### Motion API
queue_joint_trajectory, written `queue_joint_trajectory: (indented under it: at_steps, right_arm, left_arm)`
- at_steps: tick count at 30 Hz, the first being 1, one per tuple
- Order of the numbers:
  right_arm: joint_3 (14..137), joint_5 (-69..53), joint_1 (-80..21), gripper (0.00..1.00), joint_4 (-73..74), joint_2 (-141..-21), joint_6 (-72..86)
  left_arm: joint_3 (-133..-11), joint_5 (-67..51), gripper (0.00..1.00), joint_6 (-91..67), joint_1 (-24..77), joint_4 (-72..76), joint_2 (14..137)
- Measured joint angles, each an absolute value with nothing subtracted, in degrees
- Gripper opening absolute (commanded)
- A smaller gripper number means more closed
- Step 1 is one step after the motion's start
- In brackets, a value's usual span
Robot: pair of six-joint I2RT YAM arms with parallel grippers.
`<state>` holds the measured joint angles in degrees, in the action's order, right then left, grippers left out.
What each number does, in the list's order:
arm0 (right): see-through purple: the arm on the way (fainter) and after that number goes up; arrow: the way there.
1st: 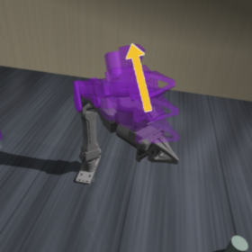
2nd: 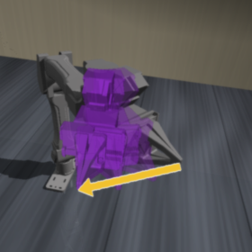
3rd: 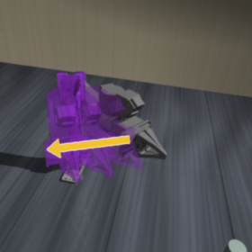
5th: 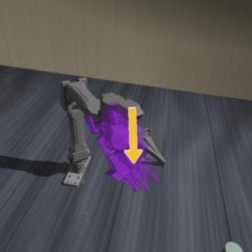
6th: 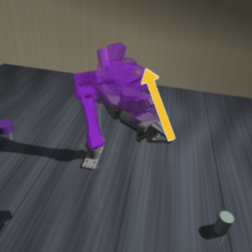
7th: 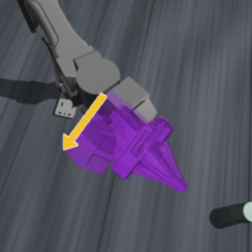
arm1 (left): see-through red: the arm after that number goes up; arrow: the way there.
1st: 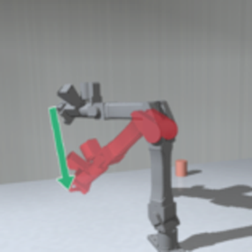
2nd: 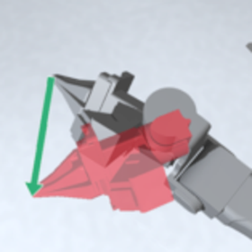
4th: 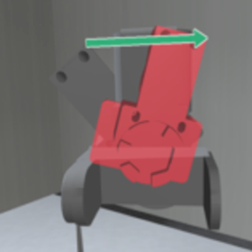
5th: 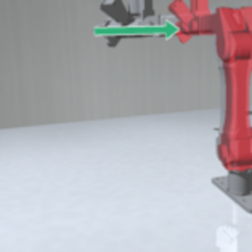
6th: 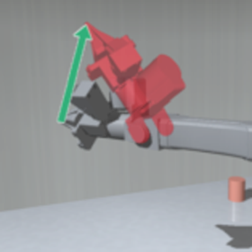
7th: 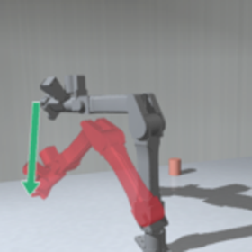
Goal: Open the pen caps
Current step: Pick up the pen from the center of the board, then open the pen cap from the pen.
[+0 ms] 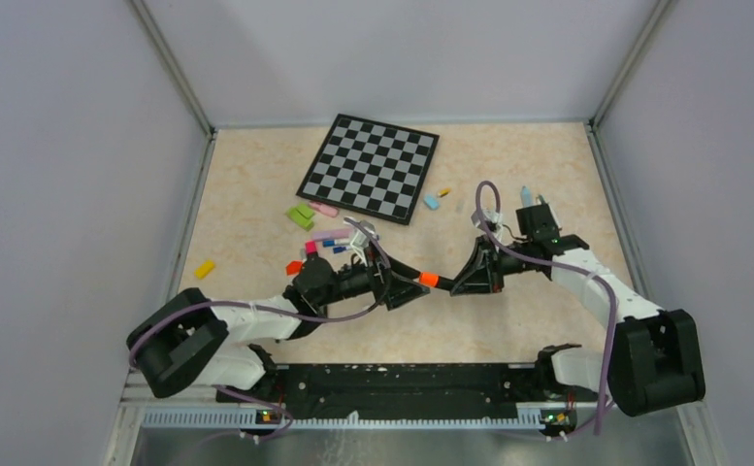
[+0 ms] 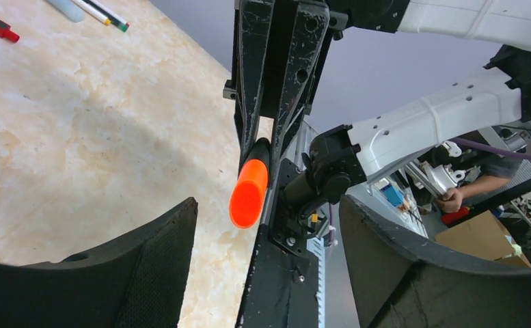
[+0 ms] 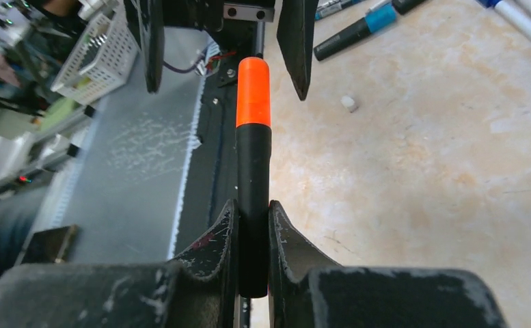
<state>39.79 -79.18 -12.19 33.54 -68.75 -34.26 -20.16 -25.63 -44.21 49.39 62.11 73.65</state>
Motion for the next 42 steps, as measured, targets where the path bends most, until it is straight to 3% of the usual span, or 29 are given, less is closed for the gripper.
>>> queue_joint_trajectory:
  at_steps: [10,15,24,33,34,37,42]
  right_arm:
    - [37.9,-82.7,-12.2,0.00,20.7,-70.3,-15.3]
    - [37.5,-82.7,-12.2,0.00,18.7,-70.3,-12.8]
    - [37.4,-82.9,-12.3,0.00,18.4,-70.3,-12.3]
    - [37.4,-83.1,-12.7,0.00,19.1,-70.8,-13.3]
    - [37.4,-83.1,-12.7,0.00,19.3,-71.0,-13.5]
    - [37.4,-83.1,-12.8,0.00,19.9,-71.1,-14.1]
    - [37.4,-83.4,-12.9,0.00,20.4,-71.2,-15.0]
  left_arm:
    - [-21.9,-25.3,0.48,-47.3,50.3,68.7,81.7]
    - [-22.4,-24.8,0.46,-48.2,50.4,71.2,83.0]
    - [-22.4,-24.3,0.30,-49.0,50.4,72.5,83.9]
    - [-22.4,-23.6,0.31,-49.0,50.4,72.2,83.9]
    - [-22.4,-23.5,0.27,-49.0,50.4,72.1,83.9]
    - [-22.4,-23.2,0.01,-49.2,50.4,72.0,83.9]
    - [-22.3,-23.2,0.00,-49.4,50.4,72.8,83.9]
